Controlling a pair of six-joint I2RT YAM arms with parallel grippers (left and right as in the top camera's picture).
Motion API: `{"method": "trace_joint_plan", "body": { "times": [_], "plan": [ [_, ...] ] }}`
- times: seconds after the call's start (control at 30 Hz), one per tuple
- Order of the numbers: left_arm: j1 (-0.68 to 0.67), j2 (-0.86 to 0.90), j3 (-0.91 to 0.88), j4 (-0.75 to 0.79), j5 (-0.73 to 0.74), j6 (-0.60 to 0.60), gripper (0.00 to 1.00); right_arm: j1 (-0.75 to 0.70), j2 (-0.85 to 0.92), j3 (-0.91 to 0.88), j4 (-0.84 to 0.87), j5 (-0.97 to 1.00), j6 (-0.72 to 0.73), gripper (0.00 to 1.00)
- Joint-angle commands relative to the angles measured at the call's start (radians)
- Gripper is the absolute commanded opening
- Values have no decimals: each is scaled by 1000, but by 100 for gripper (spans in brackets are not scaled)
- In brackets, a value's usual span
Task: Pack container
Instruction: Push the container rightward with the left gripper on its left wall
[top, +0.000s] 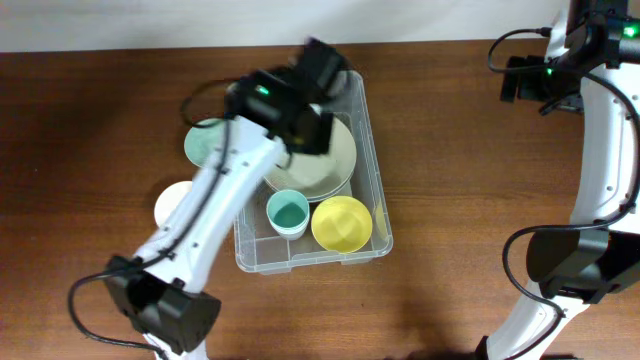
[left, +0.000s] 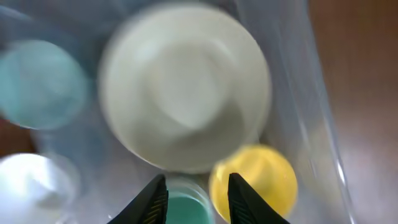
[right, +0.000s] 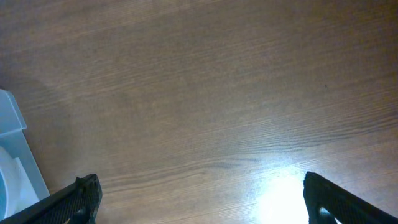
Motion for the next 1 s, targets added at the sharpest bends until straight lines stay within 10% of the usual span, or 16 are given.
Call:
{"method": "trace_joint_plan", "body": {
  "times": [0.0,0.13,0.23,0.37,0.8,0.97],
  "plan": [
    [147,-18,26,-16,-11,2,34,-4,-3,-3,0,6,-3,99],
    [240,-15,0,-8,37,0,34,-4,-3,-3,0,5,-3,99],
    [291,-6,-34,32,38,0,61,-4,-3,-3,0,5,-3,99],
    [310,21,-95,119,37,0,64,-4,-3,-3,0,5,-3,99],
    [390,266,-109,237,92,-52,61,-4,-3,-3,0,5,-3,99],
    [398,277,-108,267,99,-52,36,-4,-3,-3,0,5,-3,99]
  ]
}}
